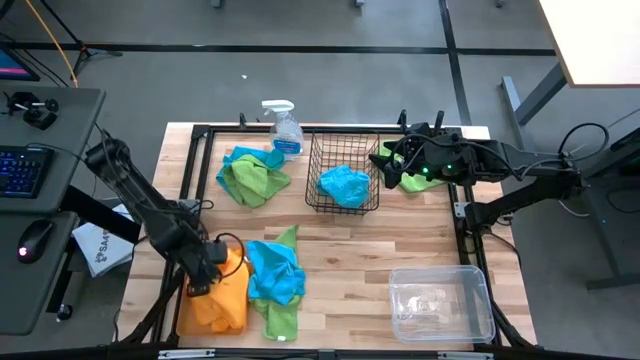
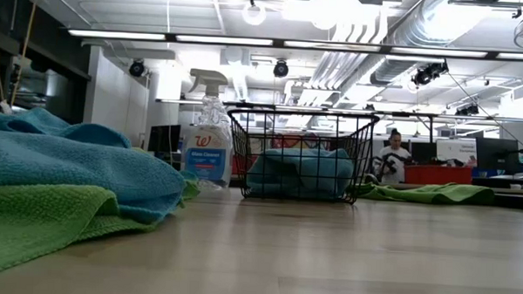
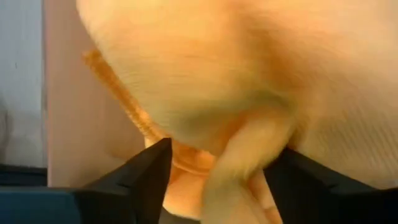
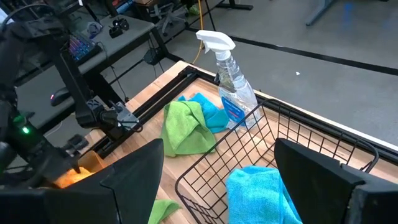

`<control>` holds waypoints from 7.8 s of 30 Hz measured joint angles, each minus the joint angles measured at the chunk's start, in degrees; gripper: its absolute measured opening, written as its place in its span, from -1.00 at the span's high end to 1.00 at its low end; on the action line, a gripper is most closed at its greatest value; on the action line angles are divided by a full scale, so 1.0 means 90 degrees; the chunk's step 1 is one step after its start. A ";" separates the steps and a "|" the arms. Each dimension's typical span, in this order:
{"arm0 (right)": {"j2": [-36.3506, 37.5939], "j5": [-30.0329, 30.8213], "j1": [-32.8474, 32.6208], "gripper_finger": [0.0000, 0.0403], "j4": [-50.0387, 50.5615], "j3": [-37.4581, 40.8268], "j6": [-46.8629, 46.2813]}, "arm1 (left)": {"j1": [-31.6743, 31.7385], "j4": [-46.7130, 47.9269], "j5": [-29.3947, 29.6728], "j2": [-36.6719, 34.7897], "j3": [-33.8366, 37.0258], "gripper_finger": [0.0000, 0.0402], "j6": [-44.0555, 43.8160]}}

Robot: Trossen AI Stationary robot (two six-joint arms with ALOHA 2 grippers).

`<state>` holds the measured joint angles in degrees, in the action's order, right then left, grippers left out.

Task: Sort microfiber towel by color & place in baskets
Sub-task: Put the top right green towel into the transparent bin, then put the top green towel into the transparent bin

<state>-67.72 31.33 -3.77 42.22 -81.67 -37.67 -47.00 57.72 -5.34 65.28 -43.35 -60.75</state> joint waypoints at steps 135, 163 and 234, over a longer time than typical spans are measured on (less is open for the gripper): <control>0.3007 -0.2479 0.1061 1.00 -0.1464 0.2250 0.0226 | 0.6133 -0.8096 0.1082 -0.2516 0.0184 -0.30 0.3678; 0.1675 -0.0508 -0.6595 1.00 -0.1115 0.2237 -0.2593 | 0.5209 -1.2078 0.2093 0.0369 0.0184 -0.30 0.2189; -0.0102 -0.1593 -0.4160 -0.56 0.3231 0.0986 -0.4857 | 0.6245 -1.0323 0.0009 0.0025 0.0014 -0.30 0.2599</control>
<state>-68.64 17.00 -41.21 71.29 -72.80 -81.38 9.21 -35.18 -5.26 65.50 -43.22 -37.36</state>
